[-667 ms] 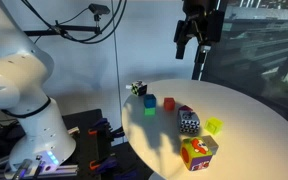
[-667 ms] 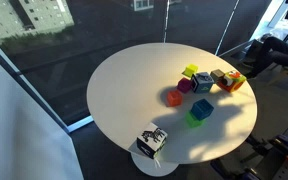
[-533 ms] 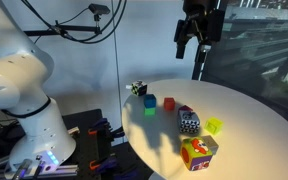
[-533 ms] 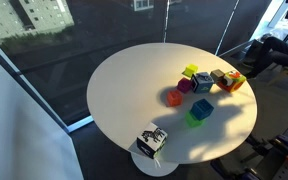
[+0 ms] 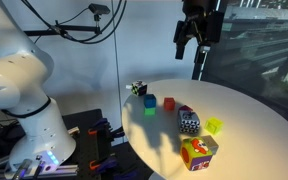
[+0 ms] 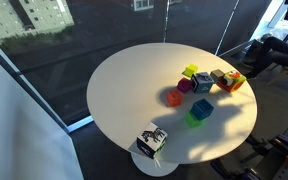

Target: Put the blue block on the orange block

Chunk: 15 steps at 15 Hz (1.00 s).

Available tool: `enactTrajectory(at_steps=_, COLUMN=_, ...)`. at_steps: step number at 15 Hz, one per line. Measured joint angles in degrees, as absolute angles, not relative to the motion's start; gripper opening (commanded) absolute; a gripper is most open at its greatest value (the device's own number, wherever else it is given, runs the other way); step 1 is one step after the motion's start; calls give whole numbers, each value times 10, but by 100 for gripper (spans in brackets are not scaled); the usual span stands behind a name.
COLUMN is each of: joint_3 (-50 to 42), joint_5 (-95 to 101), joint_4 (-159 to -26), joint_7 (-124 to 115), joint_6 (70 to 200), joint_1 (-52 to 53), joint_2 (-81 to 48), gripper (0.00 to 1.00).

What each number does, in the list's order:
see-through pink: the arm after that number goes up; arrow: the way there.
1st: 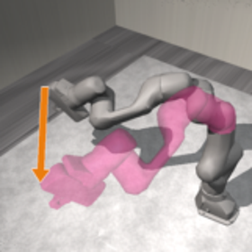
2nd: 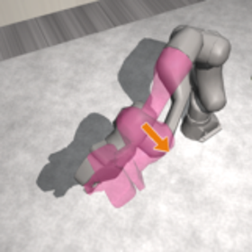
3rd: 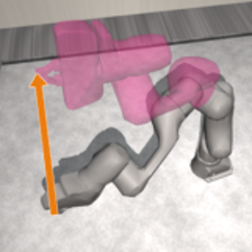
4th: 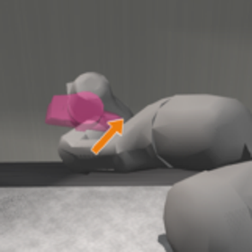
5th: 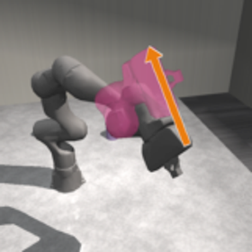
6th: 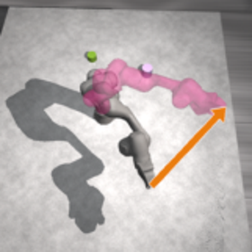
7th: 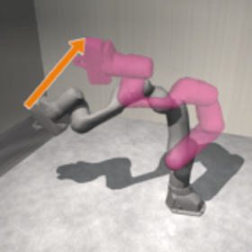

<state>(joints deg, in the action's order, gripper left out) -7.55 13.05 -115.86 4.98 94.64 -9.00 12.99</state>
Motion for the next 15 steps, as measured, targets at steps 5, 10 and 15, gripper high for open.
enactTrajectory(at_steps=5, joint_3=-73, joint_5=130, joint_4=-1166, joint_7=50, joint_6=946, joint_1=-78, joint_2=116, gripper=100)
enactTrajectory(at_steps=10, joint_3=-64, joint_5=129, joint_4=-1176, joint_7=50, joint_6=948, joint_1=-59, joint_2=109, gripper=100)
enactTrajectory(at_steps=15, joint_3=-48, joint_5=127, joint_4=-1197, joint_7=46, joint_6=966, joint_1=-39, joint_2=108, gripper=100)
